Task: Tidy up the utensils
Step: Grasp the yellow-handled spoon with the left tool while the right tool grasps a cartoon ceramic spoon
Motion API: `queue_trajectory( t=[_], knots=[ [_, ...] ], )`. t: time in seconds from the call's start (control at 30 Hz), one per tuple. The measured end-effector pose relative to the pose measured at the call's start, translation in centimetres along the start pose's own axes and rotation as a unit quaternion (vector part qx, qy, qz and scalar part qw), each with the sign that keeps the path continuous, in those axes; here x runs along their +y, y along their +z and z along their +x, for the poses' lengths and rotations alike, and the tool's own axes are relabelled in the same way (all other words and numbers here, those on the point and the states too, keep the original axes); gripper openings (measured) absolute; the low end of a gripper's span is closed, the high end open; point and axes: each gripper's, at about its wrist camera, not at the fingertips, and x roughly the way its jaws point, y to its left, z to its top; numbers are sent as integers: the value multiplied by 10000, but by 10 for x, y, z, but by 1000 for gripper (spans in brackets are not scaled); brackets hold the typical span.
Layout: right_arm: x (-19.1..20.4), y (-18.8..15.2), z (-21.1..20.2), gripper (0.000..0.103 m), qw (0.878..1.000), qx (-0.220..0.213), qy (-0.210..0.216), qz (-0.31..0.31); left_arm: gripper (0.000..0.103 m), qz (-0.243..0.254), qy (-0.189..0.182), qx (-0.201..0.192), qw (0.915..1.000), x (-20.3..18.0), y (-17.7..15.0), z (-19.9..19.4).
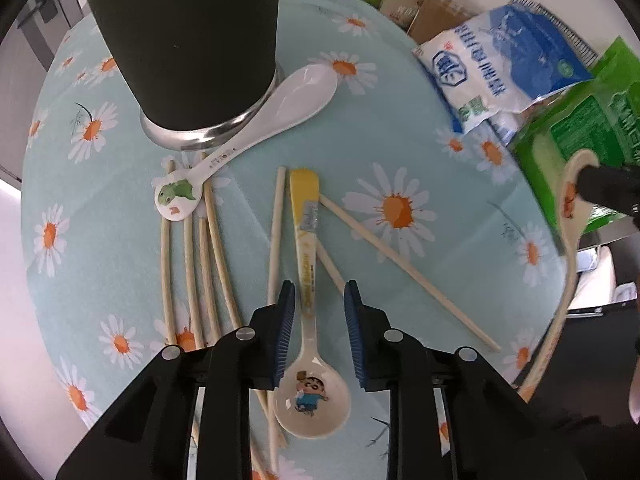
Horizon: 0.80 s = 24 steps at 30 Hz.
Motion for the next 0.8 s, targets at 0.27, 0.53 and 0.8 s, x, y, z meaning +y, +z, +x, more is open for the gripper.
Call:
queue_trajectory(
  t=[0.27,0.53,0.8],
  knots=[
    [-2,3,5,5,9998,75,126,-103,7,-29,33,91,9999,3,8,7],
    [-1,12,12,5,9989,131,279,-347,6,-230,99,-157,9996,7,0,-8],
    [6,27,16,5,9975,87,314,-629,6,-575,20,-838,9948,9,-14,-47]
  ],
)
